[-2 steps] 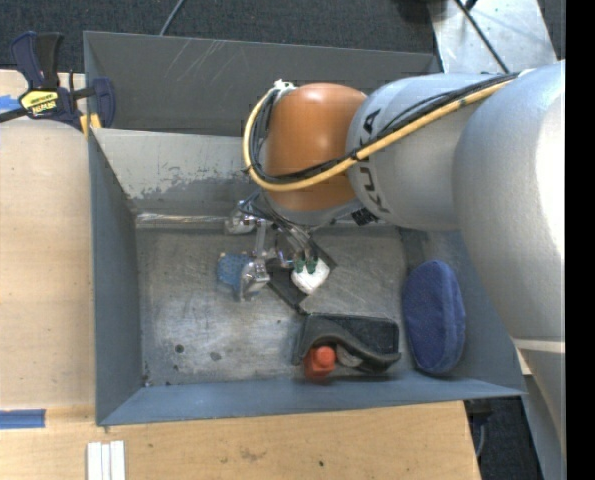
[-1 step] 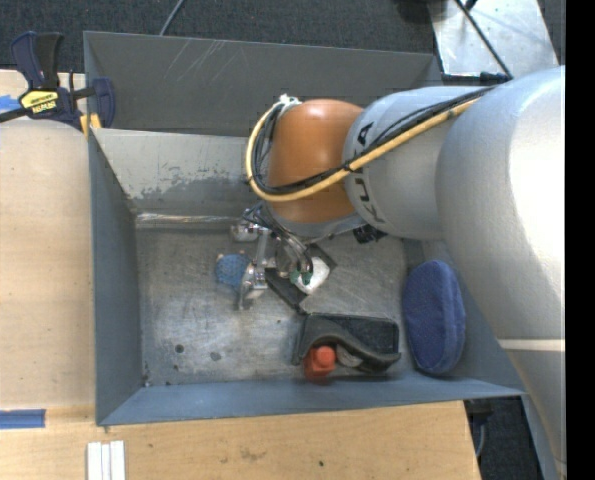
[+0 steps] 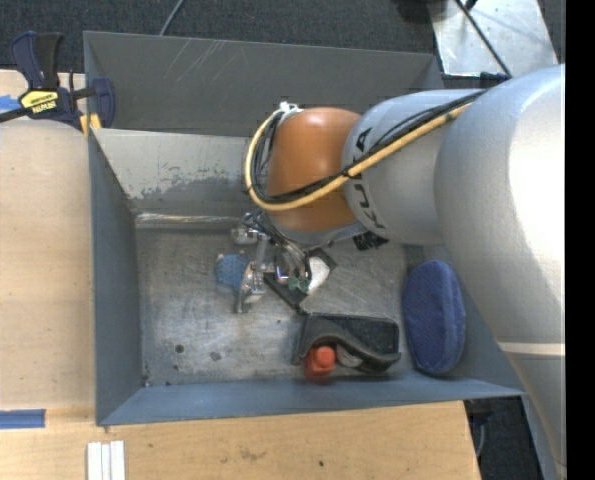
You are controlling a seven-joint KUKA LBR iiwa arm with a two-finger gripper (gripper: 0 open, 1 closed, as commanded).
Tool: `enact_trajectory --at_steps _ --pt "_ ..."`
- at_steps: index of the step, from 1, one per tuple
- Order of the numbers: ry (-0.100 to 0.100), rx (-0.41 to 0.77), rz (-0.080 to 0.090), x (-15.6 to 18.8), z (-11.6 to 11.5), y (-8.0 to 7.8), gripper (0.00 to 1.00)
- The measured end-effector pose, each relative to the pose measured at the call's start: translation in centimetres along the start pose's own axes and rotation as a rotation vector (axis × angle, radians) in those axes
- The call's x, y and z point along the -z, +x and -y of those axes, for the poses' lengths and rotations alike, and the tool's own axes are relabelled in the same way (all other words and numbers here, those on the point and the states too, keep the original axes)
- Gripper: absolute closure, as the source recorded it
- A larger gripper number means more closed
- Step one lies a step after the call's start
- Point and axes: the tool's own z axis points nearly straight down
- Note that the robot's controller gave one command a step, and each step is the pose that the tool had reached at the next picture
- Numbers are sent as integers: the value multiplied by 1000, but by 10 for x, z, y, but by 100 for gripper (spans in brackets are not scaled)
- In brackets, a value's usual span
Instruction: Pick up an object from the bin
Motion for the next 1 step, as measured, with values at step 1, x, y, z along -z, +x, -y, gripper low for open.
enact_trajectory --at_steps 1 --pt "-1 -1 1 1 0 -1 100"
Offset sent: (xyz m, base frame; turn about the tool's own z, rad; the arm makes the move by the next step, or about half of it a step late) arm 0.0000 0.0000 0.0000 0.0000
